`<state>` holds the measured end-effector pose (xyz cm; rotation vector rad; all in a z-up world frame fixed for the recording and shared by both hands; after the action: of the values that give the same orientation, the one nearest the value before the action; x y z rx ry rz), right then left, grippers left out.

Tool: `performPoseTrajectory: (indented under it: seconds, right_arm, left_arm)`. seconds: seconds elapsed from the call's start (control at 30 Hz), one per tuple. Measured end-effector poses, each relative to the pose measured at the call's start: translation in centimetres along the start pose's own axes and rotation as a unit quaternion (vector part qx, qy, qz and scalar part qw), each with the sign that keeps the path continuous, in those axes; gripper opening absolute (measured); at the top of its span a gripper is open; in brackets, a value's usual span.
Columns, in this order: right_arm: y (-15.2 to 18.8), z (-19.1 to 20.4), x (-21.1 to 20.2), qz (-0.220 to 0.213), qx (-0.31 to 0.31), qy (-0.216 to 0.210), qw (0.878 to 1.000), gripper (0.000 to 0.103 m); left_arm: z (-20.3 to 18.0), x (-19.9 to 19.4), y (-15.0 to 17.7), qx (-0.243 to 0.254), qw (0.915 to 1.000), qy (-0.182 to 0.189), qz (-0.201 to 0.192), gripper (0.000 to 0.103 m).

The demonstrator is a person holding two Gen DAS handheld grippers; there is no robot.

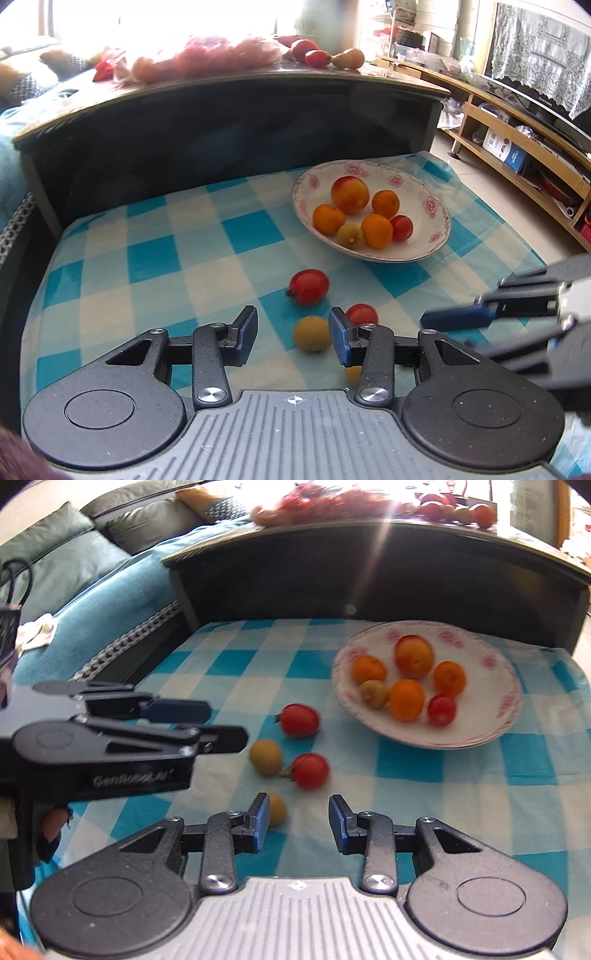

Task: Organize fruits
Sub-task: 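Move the right gripper toward a brown longan while the left approaches another longan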

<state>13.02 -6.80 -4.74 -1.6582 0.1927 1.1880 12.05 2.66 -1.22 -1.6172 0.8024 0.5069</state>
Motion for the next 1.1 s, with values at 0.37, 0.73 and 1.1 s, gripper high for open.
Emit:
performPoseTrajectory:
  seconds: [0.37, 0.73, 1.1]
  right_arm:
    - [0.1, 1.8, 3.2, 0.011, -0.031, -0.011, 0.999, 0.041]
    - [0.5, 1.0, 2.6, 0.011, -0.039, 0.002, 0.999, 0.03]
    - [0.8, 0.6, 2.3, 0.016, -0.027, 0.001, 0.999, 0.03]
  left_arm:
    - [0.5, 0.8, 0.2, -0.008, 0.9999, 0.008, 0.007, 0.054]
    - [-0.3, 3.0, 1.3, 0.043, 0.9985, 0.018, 0.028, 0.058]
    - [-0.6, 5.0, 1.3, 0.058, 0.9975, 0.023, 0.034, 0.051]
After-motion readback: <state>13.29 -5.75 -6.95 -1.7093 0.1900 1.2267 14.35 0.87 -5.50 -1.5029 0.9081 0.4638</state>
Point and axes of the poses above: each gripper's, at about its wrist camera, not at the fingertips, and x roughly the way its jaws point, z to its left, y to its underside, the point moved 2 cm from there along x, roughly the way its jaws point, and after that the axes turned 14 degrees about -x, right-handed, at the moved point
